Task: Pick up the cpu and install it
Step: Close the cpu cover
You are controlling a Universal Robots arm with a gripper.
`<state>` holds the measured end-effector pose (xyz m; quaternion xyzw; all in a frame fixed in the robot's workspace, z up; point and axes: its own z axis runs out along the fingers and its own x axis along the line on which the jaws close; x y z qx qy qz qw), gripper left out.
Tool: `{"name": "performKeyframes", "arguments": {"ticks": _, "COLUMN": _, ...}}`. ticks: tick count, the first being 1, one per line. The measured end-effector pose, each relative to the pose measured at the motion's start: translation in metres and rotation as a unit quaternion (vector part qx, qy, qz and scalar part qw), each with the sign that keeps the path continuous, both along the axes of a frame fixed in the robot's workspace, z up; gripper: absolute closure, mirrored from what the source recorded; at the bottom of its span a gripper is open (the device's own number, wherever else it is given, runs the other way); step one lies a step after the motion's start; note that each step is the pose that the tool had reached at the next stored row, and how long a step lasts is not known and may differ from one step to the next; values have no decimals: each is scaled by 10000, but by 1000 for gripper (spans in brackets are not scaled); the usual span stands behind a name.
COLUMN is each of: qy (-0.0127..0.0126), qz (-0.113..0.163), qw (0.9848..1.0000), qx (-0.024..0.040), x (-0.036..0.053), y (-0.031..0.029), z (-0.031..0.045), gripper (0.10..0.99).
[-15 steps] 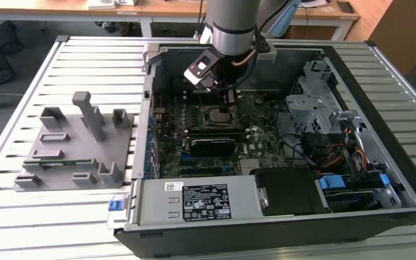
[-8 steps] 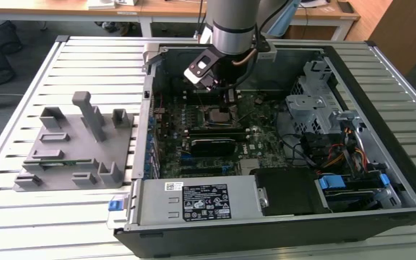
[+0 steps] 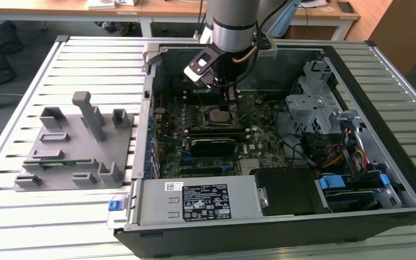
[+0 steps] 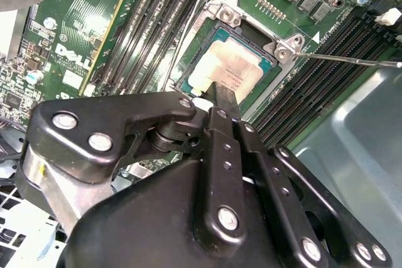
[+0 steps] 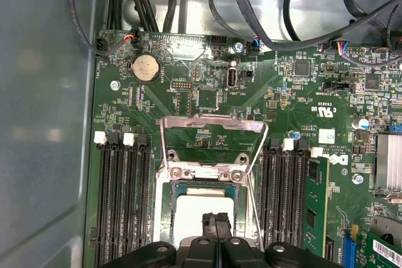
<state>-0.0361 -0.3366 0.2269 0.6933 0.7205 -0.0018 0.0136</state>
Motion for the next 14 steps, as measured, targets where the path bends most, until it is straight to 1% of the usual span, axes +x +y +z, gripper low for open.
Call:
{"name": "performKeyframes", "arguments": {"ticks": 10, "qy": 1, "qz": 1, "qw": 10000, "qx": 0, "x": 6, "y": 0, "z": 3, "gripper": 980}}
{"name": "performKeyframes", "arguments": {"ticks": 11, "qy": 10, "qz": 0, "qw": 10000, "qx": 2, "x": 19, "y": -1, "z": 3, "gripper": 980}}
{"name": "performKeyframes", "arguments": {"ticks": 12, "qy": 26, "qz": 0, "qw": 10000, "qx": 13, "x": 40, "y": -1, "z": 3, "gripper": 980}}
{"name": "performKeyframes", "arguments": {"ticks": 14, "qy": 43, "qz": 0, "qw": 10000, "qx": 29, "x": 86, "y": -1, "z": -1, "gripper": 980}}
